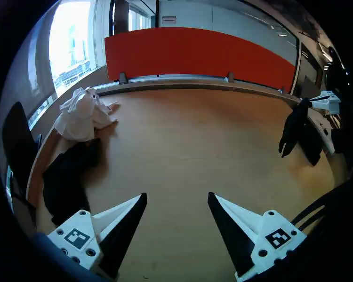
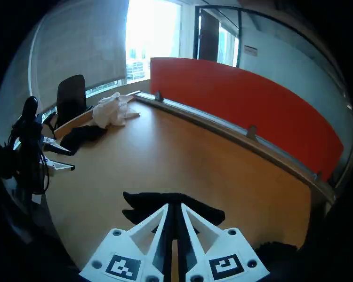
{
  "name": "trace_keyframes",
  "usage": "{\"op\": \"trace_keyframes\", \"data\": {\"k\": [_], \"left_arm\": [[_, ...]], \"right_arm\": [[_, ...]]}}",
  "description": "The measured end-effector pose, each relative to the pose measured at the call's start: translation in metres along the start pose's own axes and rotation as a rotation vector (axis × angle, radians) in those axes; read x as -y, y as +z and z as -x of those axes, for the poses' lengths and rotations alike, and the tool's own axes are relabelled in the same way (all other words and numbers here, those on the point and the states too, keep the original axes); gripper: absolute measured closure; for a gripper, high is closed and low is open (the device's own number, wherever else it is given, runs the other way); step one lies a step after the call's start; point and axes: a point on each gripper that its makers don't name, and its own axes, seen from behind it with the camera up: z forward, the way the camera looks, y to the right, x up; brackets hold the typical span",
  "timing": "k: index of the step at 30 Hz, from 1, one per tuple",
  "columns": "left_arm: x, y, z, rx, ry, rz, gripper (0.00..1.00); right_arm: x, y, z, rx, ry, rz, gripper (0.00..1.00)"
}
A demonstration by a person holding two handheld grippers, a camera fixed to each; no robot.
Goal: Fold towel
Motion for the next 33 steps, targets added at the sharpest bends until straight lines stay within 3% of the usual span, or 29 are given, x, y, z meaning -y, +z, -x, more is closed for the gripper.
{"op": "trace_keyframes", "data": {"k": [12,33], "left_arm": [[0.006,0.001,0.001,0.006,-0.003,-0.008,0.04],[0.013,0.004,-0.005,0.013,0.004,-0.024,0.04]], "right_arm": [[-0.064,-0.011,0.003,0.014,0.07,0.047,0.95],[-0.175,-0.034,0.017,0.061,0.129,0.153,0.95]]}}
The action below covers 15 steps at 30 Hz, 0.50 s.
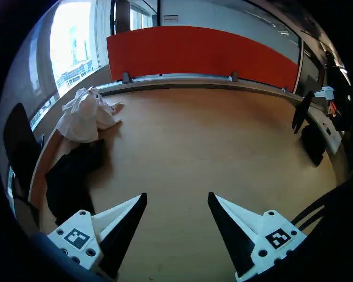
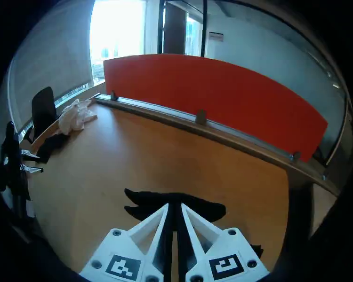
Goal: Fold towel
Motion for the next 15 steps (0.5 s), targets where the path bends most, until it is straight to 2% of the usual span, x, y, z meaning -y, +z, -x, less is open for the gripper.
{"op": "trace_keyframes", "data": {"k": [15], "left_arm": [[-0.01,0.003,-0.002,0.007,0.013,0.009,0.04]], "right_arm": [[-0.076,-0.014,0.007,0.043,0.043,0.094,0.95]]}}
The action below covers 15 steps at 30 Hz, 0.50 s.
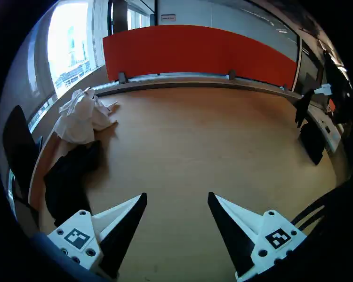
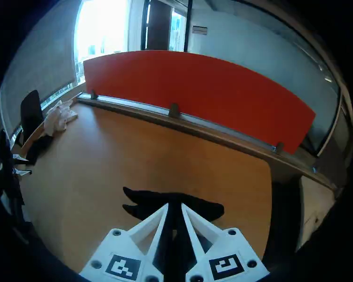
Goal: Fold towel
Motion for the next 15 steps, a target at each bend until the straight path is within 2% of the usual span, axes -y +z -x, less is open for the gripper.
{"op": "trace_keyframes", "data": {"k": [6,15], "left_arm": [[-0.006,0.0,-0.003,-0.004,0.007,0.007,0.04],[-0.007,0.0,-0.004,-0.004,0.008,0.009,0.04]], "right_arm": [[-0.02,-0.005,0.001,0.008,0.022,0.027,0.95],[-0.031,-0.016,0.013,0.03,0.024,0.047,0.95]]}}
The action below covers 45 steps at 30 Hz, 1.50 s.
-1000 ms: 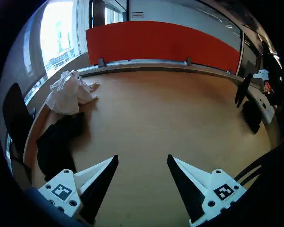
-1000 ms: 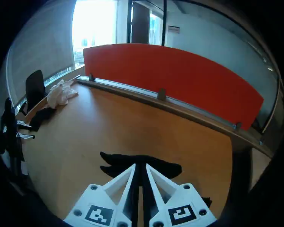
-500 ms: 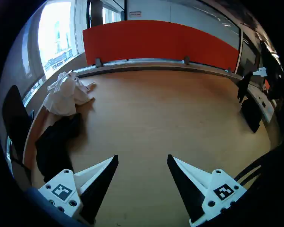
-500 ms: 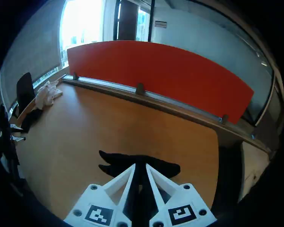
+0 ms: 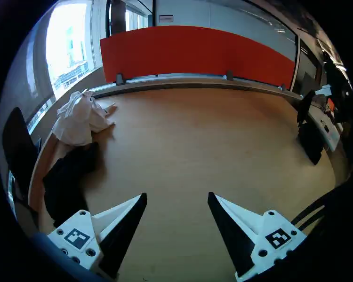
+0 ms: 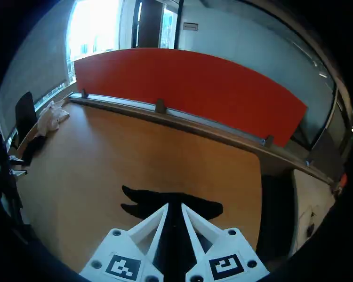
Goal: Fold towel
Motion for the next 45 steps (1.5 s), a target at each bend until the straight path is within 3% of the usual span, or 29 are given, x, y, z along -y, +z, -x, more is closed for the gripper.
{"op": "trace_keyframes", "data": {"k": [12,26,33,45], "left_arm": [[-0.002,-0.001,-0.003,-0.005,0.011,0.008,0.04],[-0.002,-0.002,-0.004,-0.006,0.018,0.015,0.04],[-0.006,-0.003,-0.005,-0.008,0.024,0.021,0.04],[-0.004,-0.009,-0.003,-0.011,0.028,0.014,0.04]], "right_arm": [[-0.015,-0.021,0.032,0.035,0.025,0.035,0.95],[-0.04,-0.055,0.134,0.157,0.131,0.098,0.95],[-0.039,-0.06,0.169,0.201,0.167,0.109,0.95],[-0.054,-0.06,0.199,0.244,0.222,0.158,0.95]]}}
